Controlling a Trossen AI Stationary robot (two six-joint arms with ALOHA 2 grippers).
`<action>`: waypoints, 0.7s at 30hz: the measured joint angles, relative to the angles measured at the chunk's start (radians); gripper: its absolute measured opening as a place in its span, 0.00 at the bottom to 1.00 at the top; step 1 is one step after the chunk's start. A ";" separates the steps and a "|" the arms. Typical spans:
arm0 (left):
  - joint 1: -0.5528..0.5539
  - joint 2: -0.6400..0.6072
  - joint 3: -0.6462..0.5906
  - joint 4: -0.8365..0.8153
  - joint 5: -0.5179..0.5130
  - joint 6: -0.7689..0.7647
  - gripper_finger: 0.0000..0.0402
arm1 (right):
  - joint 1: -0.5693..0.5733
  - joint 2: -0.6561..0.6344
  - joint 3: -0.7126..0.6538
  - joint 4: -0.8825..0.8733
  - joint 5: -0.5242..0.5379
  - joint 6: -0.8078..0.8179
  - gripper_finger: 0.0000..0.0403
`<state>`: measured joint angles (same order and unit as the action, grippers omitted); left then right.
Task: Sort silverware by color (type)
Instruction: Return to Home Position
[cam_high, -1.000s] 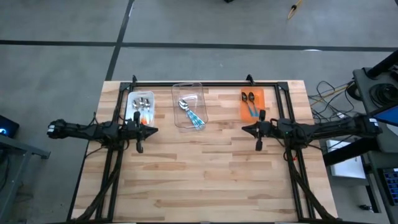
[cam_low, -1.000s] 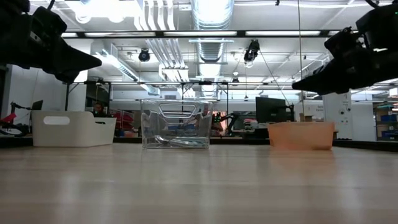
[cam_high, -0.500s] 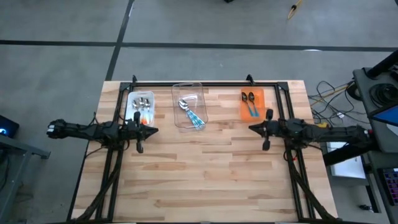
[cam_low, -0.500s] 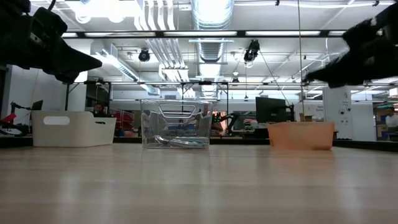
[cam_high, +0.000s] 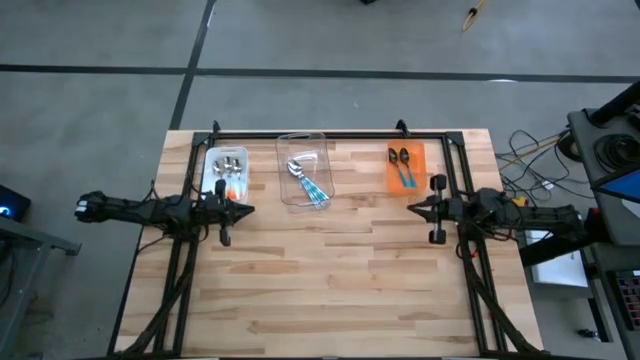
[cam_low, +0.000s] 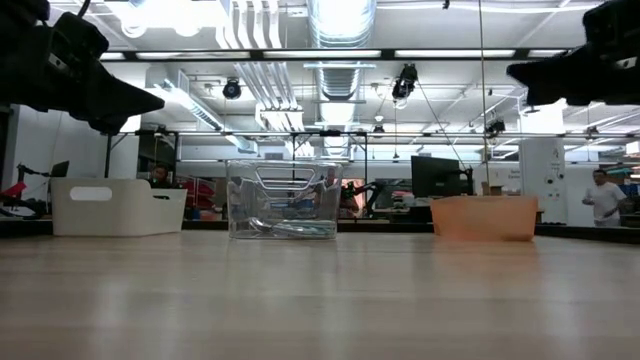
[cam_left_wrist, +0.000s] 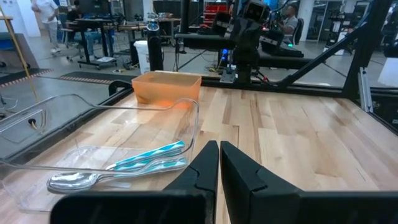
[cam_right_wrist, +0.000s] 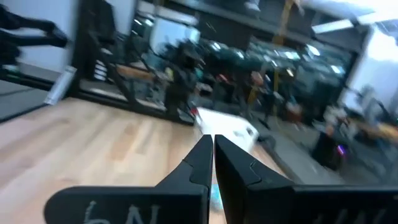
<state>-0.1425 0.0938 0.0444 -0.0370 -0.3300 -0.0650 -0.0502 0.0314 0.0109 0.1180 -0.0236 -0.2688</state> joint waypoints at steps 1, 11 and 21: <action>0.000 0.002 0.000 0.000 0.000 0.000 0.00 | 0.000 -0.006 0.000 0.009 -0.028 -0.016 0.02; 0.000 0.006 0.000 0.000 0.000 0.000 0.00 | 0.000 -0.002 0.000 0.015 -0.136 -0.030 0.02; 0.000 0.006 0.000 0.000 0.000 0.000 0.00 | 0.000 0.003 0.000 0.014 -0.134 0.008 0.02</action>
<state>-0.1425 0.1001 0.0444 -0.0372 -0.3298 -0.0647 -0.0502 0.0345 0.0105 0.1318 -0.1577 -0.2611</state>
